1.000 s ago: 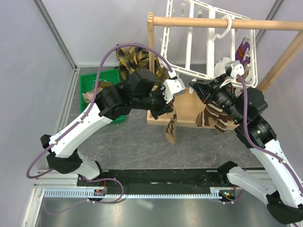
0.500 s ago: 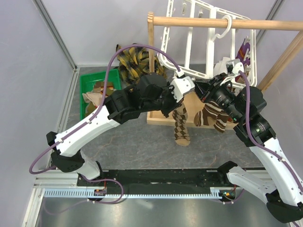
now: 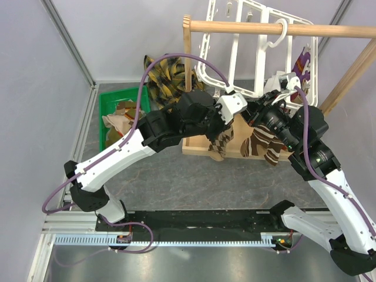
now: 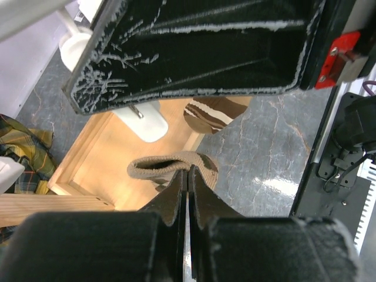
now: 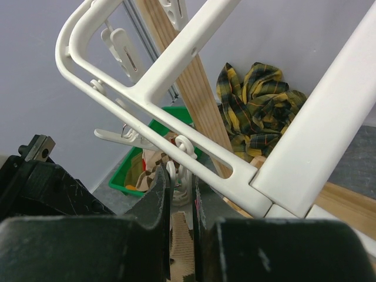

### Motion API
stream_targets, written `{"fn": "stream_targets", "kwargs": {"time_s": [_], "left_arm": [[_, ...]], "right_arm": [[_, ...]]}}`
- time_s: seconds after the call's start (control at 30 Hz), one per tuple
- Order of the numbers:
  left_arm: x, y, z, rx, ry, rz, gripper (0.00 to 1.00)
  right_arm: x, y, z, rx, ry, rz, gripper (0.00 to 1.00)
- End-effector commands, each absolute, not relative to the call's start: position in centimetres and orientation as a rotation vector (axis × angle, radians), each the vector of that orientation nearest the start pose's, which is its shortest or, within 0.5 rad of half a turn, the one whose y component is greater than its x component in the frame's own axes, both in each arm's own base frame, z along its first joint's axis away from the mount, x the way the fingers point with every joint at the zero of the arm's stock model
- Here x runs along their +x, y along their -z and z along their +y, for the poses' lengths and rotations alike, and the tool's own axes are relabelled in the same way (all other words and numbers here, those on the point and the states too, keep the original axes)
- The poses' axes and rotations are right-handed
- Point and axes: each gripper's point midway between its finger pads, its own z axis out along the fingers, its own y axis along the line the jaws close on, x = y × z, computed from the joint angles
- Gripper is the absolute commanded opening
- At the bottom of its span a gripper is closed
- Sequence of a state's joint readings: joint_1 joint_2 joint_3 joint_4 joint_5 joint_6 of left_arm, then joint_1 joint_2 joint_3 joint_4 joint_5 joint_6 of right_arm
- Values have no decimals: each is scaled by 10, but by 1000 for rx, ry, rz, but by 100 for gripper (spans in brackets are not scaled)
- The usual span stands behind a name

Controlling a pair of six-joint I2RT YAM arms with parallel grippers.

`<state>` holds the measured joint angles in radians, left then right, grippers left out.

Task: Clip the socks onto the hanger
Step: Clamp the sock onto the hanger.

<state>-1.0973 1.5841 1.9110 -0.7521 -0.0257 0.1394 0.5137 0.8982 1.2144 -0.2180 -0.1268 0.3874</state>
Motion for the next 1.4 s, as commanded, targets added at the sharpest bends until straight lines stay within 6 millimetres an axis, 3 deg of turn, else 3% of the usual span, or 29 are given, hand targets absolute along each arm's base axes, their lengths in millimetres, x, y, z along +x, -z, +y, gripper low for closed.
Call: {"fn": "stream_targets", "kwargs": {"time_s": [0.0,0.73,1.13,1.37], "left_arm": [[216,-410,-399,1094,620,1589,2],[220,-427,-403,1056,628,1568,2],[225,-439,-397,1029,597,1551,2],[226,-441,-396,1028,586,1548,2]], "right_arm": [[251,-439,202,-259,-878,1530,2],[260,-423,214,-296,-855,1549,3],[275,-402,197,-238,-688,1599,0],[275,-401,197,-241,-685,1601,0]]}}
